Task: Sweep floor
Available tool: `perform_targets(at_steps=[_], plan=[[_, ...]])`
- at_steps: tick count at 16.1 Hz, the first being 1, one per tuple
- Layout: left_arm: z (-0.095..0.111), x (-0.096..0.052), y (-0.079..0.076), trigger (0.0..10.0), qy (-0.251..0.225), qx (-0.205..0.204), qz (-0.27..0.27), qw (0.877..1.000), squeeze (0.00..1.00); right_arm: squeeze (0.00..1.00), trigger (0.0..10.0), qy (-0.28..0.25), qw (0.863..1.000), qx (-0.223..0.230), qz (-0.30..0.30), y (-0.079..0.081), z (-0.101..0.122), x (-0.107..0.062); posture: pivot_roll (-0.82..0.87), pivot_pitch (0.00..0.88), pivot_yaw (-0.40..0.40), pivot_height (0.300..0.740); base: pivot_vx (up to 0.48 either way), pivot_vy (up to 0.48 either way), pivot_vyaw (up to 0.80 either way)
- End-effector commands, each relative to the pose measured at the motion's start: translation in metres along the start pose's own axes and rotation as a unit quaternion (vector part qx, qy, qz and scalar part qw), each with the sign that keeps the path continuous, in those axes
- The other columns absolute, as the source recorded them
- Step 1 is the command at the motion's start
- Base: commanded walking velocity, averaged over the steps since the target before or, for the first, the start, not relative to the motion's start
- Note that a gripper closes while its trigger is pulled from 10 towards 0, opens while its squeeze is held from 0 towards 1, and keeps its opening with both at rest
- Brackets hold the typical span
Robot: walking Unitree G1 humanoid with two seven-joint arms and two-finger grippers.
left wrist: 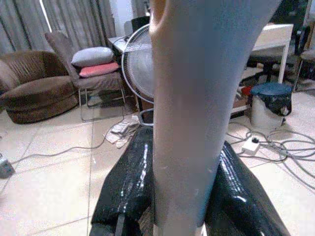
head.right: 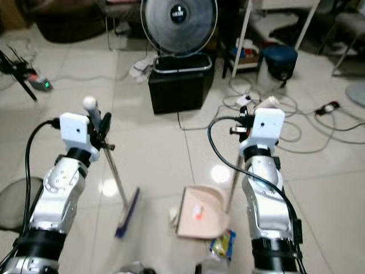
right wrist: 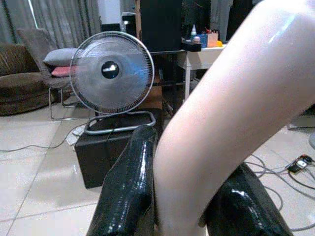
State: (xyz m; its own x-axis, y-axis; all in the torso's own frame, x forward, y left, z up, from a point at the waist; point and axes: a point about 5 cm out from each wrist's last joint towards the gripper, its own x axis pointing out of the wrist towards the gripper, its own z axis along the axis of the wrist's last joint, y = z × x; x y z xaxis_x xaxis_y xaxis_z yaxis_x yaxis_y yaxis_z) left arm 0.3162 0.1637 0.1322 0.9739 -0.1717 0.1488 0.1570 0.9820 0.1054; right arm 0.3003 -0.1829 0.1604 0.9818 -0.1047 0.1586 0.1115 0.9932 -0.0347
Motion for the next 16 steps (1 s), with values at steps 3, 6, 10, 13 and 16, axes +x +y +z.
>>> perform_targets(at_steps=[3, 6, 10, 13, 16], plan=[[0.005, 0.002, -0.007, 10.0, -0.015, -0.019, -0.019, 1.000, 0.00, 0.00, 10.0, -0.015, 1.000, -0.011, -0.016, -0.009, 0.004, -0.002, -0.03, 0.098, 0.062, 0.740, 0.296, 0.000, 0.00], [0.001, 0.001, -0.004, 10.0, -0.007, -0.015, -0.021, 1.000, 0.00, 0.00, 10.0, -0.017, 0.999, -0.019, -0.022, -0.012, 0.001, -0.007, -0.02, 0.117, 0.077, 0.740, 0.000, 0.000, 0.00], [-0.013, -0.002, 0.008, 10.0, 0.015, -0.035, 0.016, 0.999, 0.00, 0.00, 10.0, -0.019, 0.998, -0.058, -0.035, -0.023, -0.007, -0.010, -0.01, 0.169, 0.083, 0.740, 0.000, 0.000, 0.00], [-0.015, -0.002, 0.015, 10.0, 0.010, -0.044, 0.043, 0.998, 0.00, 0.00, 10.0, -0.036, 0.995, -0.077, -0.042, -0.030, -0.007, -0.006, 0.00, 0.214, 0.077, 0.740, 0.000, 0.000, 0.00], [-0.020, -0.004, 0.017, 10.0, 0.003, -0.064, 0.060, 0.996, 0.00, 0.00, 10.0, -0.061, 0.993, -0.098, -0.018, -0.030, -0.008, 0.006, 0.02, 0.284, 0.058, 0.740, 0.000, 0.000, 0.00]])
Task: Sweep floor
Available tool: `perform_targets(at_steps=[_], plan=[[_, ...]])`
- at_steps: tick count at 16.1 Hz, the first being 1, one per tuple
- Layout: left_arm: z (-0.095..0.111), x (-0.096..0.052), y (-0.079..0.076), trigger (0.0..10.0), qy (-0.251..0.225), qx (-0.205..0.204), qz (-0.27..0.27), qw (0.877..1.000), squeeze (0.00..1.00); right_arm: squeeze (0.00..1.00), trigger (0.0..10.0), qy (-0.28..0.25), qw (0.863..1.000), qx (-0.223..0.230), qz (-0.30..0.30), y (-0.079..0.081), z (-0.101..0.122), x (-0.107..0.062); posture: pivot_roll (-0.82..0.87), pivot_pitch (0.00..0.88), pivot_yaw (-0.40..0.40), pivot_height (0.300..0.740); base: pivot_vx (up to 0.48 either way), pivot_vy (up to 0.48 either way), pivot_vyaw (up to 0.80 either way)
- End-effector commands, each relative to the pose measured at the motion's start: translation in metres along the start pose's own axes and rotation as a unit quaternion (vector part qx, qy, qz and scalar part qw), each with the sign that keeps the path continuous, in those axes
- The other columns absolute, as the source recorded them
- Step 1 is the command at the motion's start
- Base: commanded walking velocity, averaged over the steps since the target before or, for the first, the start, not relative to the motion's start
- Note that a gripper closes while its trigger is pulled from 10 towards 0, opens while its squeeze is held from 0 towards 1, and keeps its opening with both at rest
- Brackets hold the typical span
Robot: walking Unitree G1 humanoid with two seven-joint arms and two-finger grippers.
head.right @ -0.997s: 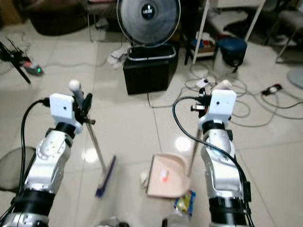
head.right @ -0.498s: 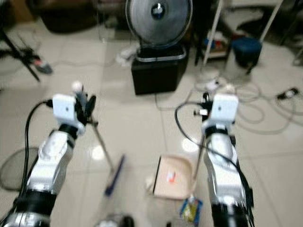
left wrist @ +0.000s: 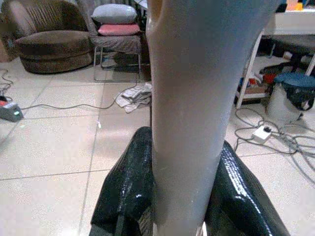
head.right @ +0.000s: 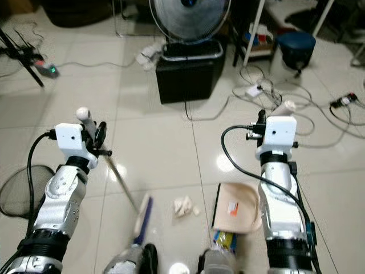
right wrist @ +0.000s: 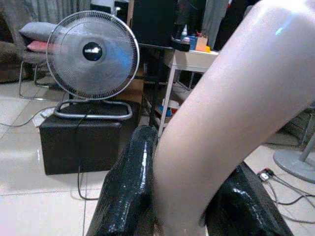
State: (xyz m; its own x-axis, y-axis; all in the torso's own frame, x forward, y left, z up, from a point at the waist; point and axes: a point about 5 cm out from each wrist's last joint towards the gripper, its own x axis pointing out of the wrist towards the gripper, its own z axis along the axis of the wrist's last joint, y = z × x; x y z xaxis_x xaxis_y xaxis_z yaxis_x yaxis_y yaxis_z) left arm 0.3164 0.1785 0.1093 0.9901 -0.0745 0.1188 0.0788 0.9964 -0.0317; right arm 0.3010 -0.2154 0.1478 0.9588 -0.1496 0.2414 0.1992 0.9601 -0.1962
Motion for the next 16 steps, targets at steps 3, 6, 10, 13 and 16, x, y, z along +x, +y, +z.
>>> perform_targets(at_steps=[3, 6, 10, 13, 16], plan=[[0.003, 0.001, 0.004, 10.0, -0.027, 0.007, 0.018, 0.999, 0.00, 0.00, 10.0, -0.025, 0.998, -0.039, 0.043, 0.012, -0.003, 0.012, 0.04, 0.342, 0.050, 0.740, 0.000, 0.000, 0.00], [0.007, 0.002, 0.003, 10.0, -0.054, 0.023, 0.022, 0.998, 0.00, 0.00, 10.0, -0.060, 0.996, -0.036, 0.049, 0.027, -0.003, 0.018, 0.06, 0.378, 0.055, 0.740, 0.000, 0.000, 0.00], [0.003, 0.008, -0.016, 10.0, -0.063, -0.002, 0.002, 0.998, 0.00, 0.00, 10.0, -0.085, 0.992, -0.004, 0.097, 0.078, 0.001, 0.014, 0.07, 0.389, 0.063, 0.740, 0.000, 0.000, 0.00], [-0.006, 0.010, -0.033, 10.0, -0.039, -0.016, -0.024, 0.999, 0.00, 0.00, 10.0, -0.072, 0.986, -0.006, 0.149, 0.115, -0.007, -0.001, 0.07, 0.388, 0.067, 0.740, 0.000, 0.000, 0.00], [-0.013, 0.009, -0.042, 10.0, -0.028, -0.019, -0.036, 0.999, 0.00, 0.00, 10.0, -0.066, 0.984, -0.033, 0.161, 0.124, -0.015, -0.010, 0.07, 0.384, 0.075, 0.740, 0.000, 0.000, 0.00]])
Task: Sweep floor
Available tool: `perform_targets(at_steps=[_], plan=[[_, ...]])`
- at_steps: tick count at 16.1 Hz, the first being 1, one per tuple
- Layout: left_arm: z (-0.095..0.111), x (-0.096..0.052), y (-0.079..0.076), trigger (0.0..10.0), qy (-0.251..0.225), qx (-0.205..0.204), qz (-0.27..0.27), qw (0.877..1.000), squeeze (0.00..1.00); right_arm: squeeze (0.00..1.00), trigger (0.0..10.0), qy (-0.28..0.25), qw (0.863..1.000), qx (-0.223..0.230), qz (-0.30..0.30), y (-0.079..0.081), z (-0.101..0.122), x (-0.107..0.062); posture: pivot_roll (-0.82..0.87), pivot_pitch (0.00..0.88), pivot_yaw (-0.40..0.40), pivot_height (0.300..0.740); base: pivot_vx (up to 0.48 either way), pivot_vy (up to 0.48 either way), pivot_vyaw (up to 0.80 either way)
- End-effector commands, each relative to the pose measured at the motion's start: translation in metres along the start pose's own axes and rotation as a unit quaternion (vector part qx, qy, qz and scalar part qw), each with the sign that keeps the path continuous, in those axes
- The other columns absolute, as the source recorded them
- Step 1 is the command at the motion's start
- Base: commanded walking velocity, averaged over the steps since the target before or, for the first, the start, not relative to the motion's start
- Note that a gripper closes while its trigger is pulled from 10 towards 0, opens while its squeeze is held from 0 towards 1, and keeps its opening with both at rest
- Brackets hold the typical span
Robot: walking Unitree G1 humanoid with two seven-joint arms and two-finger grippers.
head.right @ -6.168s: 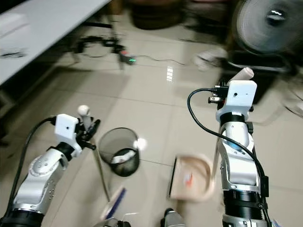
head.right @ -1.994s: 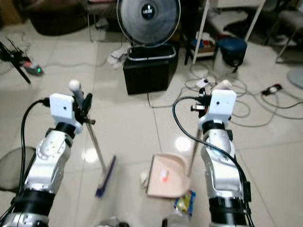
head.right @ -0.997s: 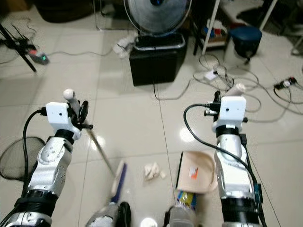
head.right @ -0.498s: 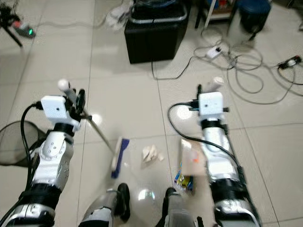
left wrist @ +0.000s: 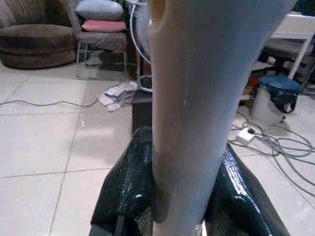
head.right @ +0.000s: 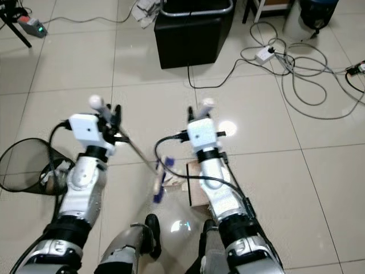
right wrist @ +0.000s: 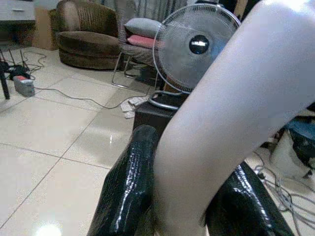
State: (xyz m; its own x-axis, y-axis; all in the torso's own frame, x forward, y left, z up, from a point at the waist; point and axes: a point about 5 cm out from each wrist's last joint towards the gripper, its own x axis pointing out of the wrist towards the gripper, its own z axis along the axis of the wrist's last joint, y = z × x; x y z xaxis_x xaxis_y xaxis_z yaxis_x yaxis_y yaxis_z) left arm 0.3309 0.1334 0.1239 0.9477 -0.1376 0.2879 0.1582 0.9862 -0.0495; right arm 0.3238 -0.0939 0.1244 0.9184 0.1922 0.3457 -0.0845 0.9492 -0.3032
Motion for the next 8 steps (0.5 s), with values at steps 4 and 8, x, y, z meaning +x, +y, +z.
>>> perform_targets(at_steps=[4, 8], plan=[[-0.021, -0.008, -0.007, 10.0, 0.057, -0.082, -0.013, 0.995, 0.00, 0.00, 10.0, 0.045, 0.998, -0.020, -0.025, -0.015, -0.022, -0.014, 0.06, 0.368, 0.075, 0.740, 0.000, 0.000, 0.00], [-0.008, 0.001, -0.027, 10.0, 0.039, -0.207, -0.085, 0.974, 0.00, 0.00, 10.0, 0.051, 0.997, -0.012, -0.049, -0.025, -0.025, -0.016, 0.06, 0.347, 0.081, 0.740, 0.000, 0.000, 0.00]])
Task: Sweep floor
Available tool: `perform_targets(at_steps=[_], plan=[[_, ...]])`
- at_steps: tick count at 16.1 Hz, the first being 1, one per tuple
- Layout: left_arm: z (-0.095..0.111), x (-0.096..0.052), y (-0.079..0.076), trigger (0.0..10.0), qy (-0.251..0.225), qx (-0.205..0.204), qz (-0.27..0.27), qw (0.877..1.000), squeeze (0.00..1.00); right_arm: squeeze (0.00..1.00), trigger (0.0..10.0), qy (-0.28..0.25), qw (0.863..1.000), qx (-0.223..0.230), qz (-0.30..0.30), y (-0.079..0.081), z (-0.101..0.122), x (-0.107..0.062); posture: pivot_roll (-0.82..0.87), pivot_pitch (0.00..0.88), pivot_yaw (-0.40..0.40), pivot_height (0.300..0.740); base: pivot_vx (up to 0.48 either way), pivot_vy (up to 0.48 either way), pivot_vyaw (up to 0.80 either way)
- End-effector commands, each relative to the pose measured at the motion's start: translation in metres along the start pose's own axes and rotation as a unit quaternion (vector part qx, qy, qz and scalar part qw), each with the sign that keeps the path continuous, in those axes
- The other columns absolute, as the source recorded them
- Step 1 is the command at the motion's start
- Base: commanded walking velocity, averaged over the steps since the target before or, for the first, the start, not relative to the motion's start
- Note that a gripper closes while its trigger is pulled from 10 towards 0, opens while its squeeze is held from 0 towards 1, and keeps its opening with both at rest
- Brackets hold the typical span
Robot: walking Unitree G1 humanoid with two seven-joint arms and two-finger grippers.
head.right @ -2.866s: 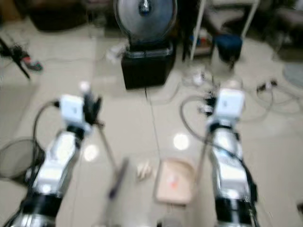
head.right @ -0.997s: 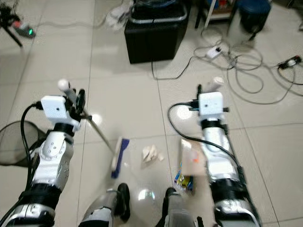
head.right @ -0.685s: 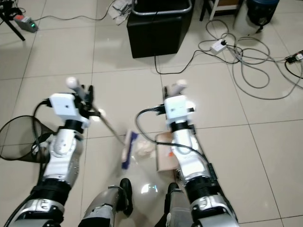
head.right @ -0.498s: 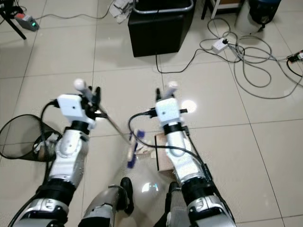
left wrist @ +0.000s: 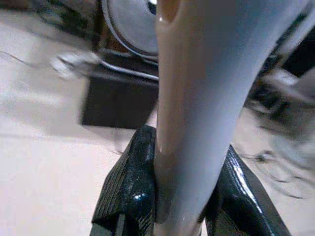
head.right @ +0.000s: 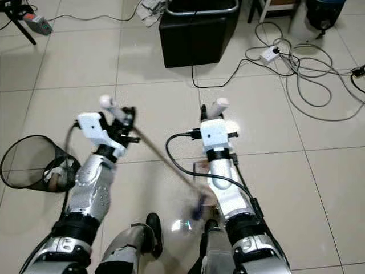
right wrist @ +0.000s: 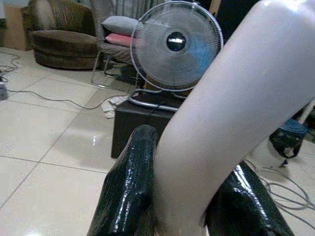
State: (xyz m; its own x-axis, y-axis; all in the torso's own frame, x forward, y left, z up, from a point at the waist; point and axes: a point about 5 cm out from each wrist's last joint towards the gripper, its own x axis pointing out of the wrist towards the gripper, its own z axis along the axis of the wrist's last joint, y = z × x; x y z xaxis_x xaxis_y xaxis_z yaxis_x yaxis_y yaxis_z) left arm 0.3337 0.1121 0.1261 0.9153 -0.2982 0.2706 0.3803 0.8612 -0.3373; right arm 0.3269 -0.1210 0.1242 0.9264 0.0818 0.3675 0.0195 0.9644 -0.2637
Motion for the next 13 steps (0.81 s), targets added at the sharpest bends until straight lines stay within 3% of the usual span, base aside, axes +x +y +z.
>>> perform_targets(at_steps=[1, 3, 5, 7, 8, 10, 13], plan=[[-0.002, 0.000, -0.006, 10.0, 0.004, -0.046, -0.022, 0.999, 0.00, 0.00, 10.0, 0.045, 0.999, -0.010, 0.000, -0.003, -0.018, -0.014, 0.06, 0.340, 0.083, 0.740, 0.000, 0.000, 0.00], [0.003, 0.004, -0.006, 10.0, -0.003, -0.051, -0.032, 0.998, 0.00, 0.00, 10.0, 0.045, 0.999, -0.008, -0.006, -0.006, -0.019, -0.014, 0.05, 0.331, 0.083, 0.740, 0.000, 0.000, 0.00], [0.022, 0.012, -0.004, 10.0, -0.022, -0.042, -0.060, 0.997, 0.00, 0.00, 10.0, 0.038, 0.999, 0.024, -0.028, -0.014, -0.016, -0.014, 0.05, 0.302, 0.084, 0.740, 0.000, 0.000, 0.00], [0.033, 0.016, -0.006, 10.0, -0.024, -0.010, -0.097, 0.995, 0.00, 0.00, 10.0, 0.027, 0.998, 0.045, -0.040, -0.020, -0.013, -0.015, 0.05, 0.281, 0.084, 0.740, 0.000, 0.000, 0.00], [0.047, 0.021, -0.006, 10.0, -0.032, 0.033, -0.137, 0.989, 0.00, 0.00, 10.0, 0.014, 0.996, 0.061, -0.057, -0.029, -0.008, -0.015, 0.05, 0.257, 0.087, 0.740, 0.000, 0.000, 0.00], [0.058, 0.025, -0.005, 10.0, -0.039, 0.050, -0.162, 0.985, 0.00, 0.00, 10.0, 0.004, 0.995, 0.071, -0.068, -0.035, -0.005, -0.014, 0.05, 0.239, 0.091, 0.740, 0.000, 0.000, 0.00], [0.104, 0.039, 0.012, 10.0, -0.066, 0.082, -0.196, 0.975, 0.00, 0.00, 10.0, -0.017, 0.992, 0.092, -0.086, -0.048, 0.004, -0.009, 0.04, 0.187, 0.099, 0.740, 0.000, 0.000, 0.00]])
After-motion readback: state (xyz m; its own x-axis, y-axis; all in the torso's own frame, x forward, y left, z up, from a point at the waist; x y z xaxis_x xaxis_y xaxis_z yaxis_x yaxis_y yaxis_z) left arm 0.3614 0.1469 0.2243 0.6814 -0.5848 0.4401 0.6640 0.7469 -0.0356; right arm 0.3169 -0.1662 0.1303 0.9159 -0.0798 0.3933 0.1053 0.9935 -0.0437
